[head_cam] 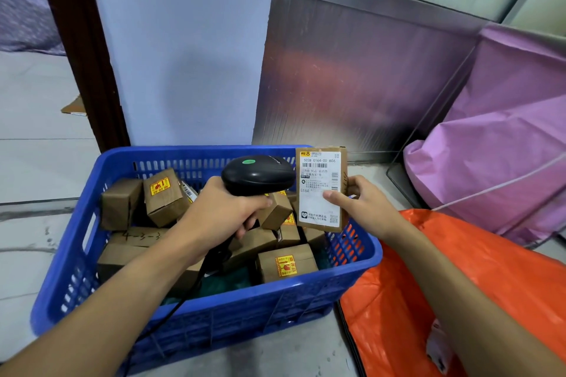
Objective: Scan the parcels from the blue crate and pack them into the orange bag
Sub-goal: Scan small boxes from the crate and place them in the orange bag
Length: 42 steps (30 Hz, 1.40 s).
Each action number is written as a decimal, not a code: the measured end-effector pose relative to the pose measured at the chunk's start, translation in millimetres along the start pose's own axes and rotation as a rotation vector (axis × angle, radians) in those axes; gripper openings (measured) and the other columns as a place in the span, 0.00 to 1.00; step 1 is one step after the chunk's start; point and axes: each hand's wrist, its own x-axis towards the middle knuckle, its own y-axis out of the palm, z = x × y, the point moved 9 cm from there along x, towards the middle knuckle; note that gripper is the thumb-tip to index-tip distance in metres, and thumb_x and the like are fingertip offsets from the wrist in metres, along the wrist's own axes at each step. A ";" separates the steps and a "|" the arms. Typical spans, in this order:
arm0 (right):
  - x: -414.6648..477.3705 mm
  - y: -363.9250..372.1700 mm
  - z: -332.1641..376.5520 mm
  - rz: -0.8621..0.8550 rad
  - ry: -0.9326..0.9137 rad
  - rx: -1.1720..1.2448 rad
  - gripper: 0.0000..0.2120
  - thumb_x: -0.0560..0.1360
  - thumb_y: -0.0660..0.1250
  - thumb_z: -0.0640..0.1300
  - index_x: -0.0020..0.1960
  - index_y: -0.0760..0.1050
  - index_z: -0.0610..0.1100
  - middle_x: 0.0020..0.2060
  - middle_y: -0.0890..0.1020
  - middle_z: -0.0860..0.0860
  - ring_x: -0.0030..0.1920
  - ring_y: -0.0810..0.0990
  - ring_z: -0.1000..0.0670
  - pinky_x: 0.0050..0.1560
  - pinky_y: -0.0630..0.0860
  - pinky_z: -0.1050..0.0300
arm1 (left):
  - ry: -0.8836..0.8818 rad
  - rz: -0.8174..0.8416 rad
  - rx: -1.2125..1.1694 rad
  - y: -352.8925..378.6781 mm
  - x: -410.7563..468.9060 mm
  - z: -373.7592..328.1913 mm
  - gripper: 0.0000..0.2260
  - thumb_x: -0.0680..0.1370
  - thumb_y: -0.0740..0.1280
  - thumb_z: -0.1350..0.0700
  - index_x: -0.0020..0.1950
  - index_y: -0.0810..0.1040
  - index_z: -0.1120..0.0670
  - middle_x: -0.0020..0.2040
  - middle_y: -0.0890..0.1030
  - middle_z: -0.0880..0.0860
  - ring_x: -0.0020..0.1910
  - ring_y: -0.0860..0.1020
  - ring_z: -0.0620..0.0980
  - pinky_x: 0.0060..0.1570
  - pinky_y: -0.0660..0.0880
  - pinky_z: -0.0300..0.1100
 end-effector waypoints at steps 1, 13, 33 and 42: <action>0.2 -0.8 -0.2 -0.003 0.001 -0.004 0.20 0.79 0.71 0.55 0.65 0.70 0.49 0.51 0.82 0.59 0.48 0.84 0.59 0.37 0.79 0.67 | 0.002 0.001 0.004 -0.2 -0.2 -0.1 0.10 0.79 0.73 0.55 0.49 0.83 0.63 0.31 0.78 0.54 0.29 0.74 0.51 0.35 0.75 0.41; 6.6 -7.1 -2.1 -0.025 -0.004 0.044 0.18 0.77 0.73 0.54 0.62 0.73 0.49 0.52 0.84 0.57 0.48 0.86 0.59 0.44 0.81 0.63 | 0.038 0.011 -0.007 10.3 4.1 -12.6 0.04 0.79 0.72 0.56 0.51 0.84 0.55 0.33 0.79 0.54 0.31 0.74 0.52 0.36 0.75 0.44; -105.2 -103.8 -200.6 -0.175 0.554 0.465 0.20 0.84 0.61 0.55 0.53 0.83 0.41 0.41 0.88 0.48 0.37 0.85 0.50 0.41 0.79 0.58 | 0.048 0.307 -0.100 145.4 30.0 -25.9 0.10 0.78 0.72 0.61 0.49 0.79 0.69 0.36 0.79 0.61 0.35 0.73 0.58 0.38 0.73 0.47; -156.7 -34.0 -329.6 0.001 0.846 0.416 0.26 0.82 0.63 0.59 0.51 0.81 0.35 0.40 0.86 0.46 0.34 0.84 0.48 0.38 0.84 0.50 | -0.001 0.358 0.106 200.3 60.6 12.1 0.11 0.78 0.75 0.50 0.47 0.84 0.58 0.39 0.84 0.57 0.38 0.80 0.52 0.50 0.79 0.51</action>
